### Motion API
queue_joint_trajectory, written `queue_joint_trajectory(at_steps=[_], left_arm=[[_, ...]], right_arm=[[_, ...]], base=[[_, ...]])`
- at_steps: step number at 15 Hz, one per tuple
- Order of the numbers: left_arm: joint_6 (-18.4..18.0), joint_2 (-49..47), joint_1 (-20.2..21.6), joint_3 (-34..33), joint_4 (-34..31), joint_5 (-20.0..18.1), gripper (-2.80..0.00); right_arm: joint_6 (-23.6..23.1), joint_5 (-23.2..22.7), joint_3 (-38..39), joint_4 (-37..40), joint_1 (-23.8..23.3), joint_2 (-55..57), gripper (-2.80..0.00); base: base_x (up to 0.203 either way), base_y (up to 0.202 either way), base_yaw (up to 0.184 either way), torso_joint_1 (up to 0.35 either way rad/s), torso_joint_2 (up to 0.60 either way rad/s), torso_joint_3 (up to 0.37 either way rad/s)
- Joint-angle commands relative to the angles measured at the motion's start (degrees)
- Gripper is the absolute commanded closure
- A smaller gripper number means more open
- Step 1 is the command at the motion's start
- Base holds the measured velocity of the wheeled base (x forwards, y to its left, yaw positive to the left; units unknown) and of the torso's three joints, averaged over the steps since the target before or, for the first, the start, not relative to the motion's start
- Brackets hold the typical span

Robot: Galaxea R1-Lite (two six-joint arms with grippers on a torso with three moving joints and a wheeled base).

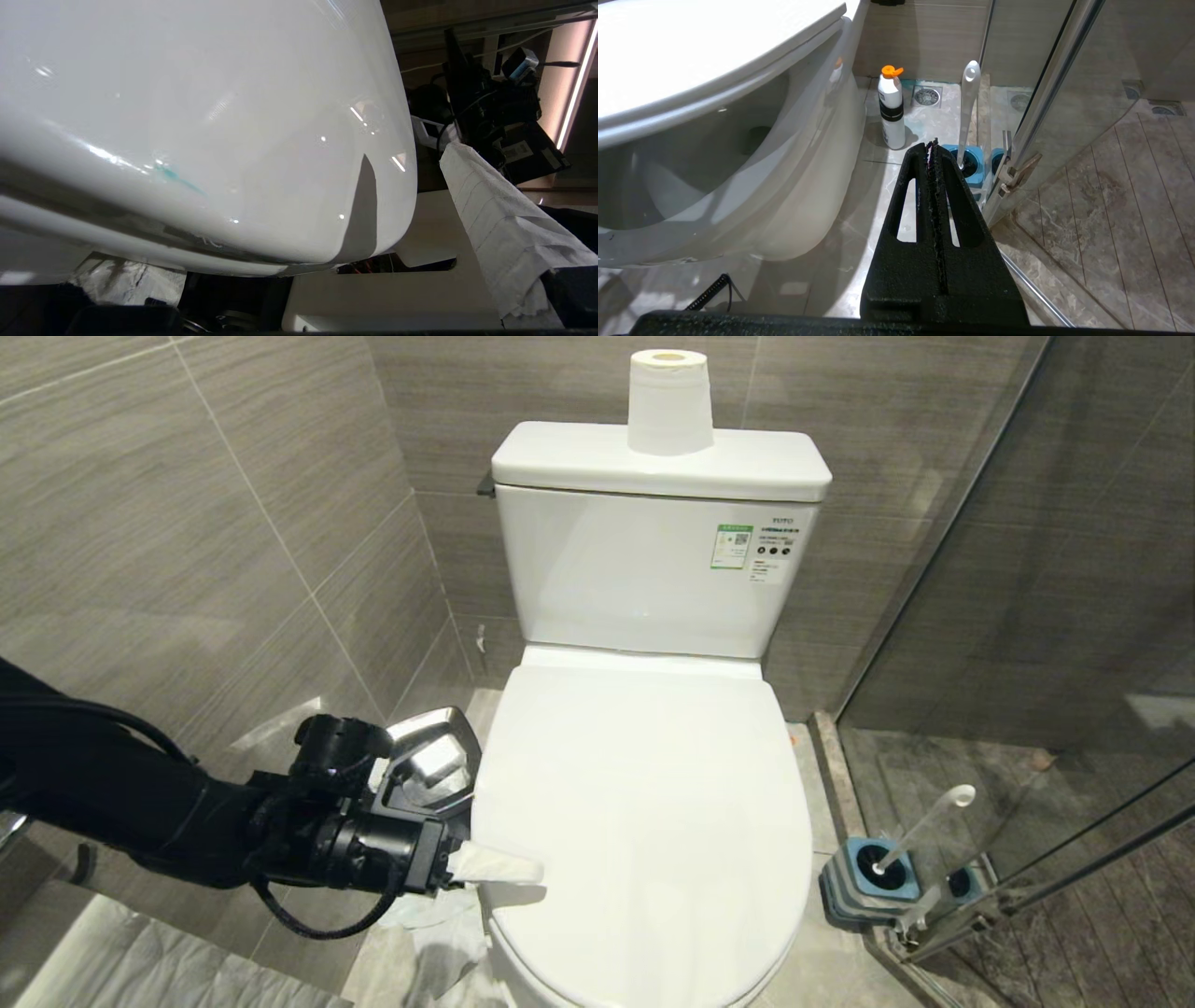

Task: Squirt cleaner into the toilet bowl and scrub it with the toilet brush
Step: Use the left hand to lift the toilet lid slightly

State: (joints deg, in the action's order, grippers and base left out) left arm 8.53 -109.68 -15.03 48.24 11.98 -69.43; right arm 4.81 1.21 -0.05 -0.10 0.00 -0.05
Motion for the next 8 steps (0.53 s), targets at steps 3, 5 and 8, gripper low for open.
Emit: queue_joint_trajectory(at_steps=[3, 5, 8], left_arm=[[2.41, 4.33, 0.26, 0.54, 0.06, -0.18, -2.80], [4.15, 5.72, 0.18, 0.54, 0.06, -0.18, -2.80], [5.18, 6.84, -0.07, 1.02, 0.08, -0.18, -2.80]], right_arm=[[0.02, 0.02, 0.02, 0.01, 0.00, -0.04, 0.00], [0.02, 0.02, -0.03, 0.01, 0.00, -0.03, 0.00], [0.02, 0.02, -0.01, 0.01, 0.00, -0.04, 0.00]], base=[[0.000, 0.000, 0.000, 0.000, 0.00, 0.000], [0.000, 0.000, 0.000, 0.000, 0.00, 0.000], [0.000, 0.000, 0.000, 0.000, 0.00, 0.000]])
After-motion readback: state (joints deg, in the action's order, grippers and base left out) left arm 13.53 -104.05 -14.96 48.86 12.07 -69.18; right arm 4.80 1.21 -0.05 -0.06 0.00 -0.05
